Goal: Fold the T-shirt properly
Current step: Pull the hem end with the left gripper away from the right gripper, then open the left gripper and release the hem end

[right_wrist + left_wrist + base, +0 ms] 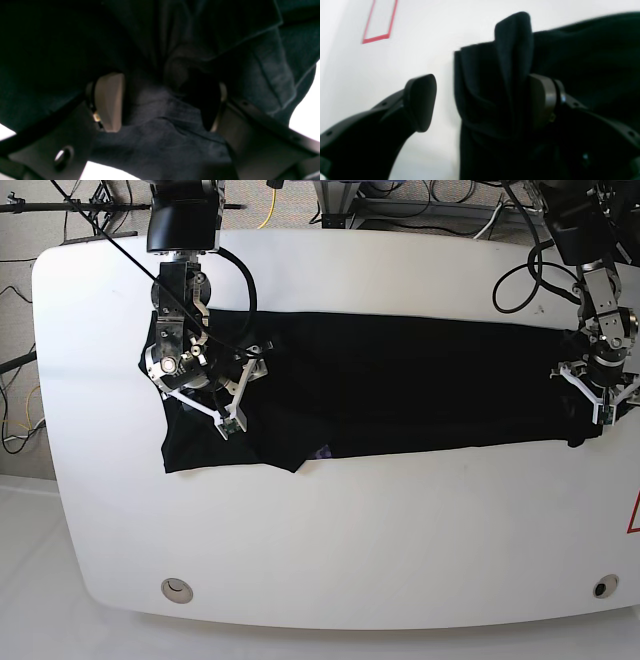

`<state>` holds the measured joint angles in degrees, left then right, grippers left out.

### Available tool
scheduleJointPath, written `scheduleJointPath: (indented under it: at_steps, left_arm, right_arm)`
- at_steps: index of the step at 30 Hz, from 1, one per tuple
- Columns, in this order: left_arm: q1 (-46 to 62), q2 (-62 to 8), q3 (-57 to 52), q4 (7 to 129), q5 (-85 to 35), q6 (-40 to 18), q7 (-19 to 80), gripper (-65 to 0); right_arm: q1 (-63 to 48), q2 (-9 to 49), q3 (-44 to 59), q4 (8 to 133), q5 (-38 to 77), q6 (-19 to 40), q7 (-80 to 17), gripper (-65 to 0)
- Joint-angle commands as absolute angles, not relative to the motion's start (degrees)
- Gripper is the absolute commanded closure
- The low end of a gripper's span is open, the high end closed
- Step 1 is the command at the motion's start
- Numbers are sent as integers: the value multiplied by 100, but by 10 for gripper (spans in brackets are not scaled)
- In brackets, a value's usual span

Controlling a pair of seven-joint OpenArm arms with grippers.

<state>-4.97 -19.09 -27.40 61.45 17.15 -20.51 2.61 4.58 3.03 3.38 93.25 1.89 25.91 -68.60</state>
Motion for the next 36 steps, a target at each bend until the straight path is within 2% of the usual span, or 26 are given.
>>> scheduleJointPath:
  at_steps: [1,21,36]
  left_arm:
    - [-743,-2044,-2765,6352,1684,-1974,119,-502]
    - [-884,-2141,-2756,7152,1701,-1965,163,-505]
    - [-734,-1982,-3020,7231,1692,-1965,163,-505]
  right_arm:
    - [567,321,347,9402,233,2589,-6765,-436]
    - [576,321,347,9429,242,2589,-6765,-436]
    - [796,31,330,9446,242,2589,-6765,-436]
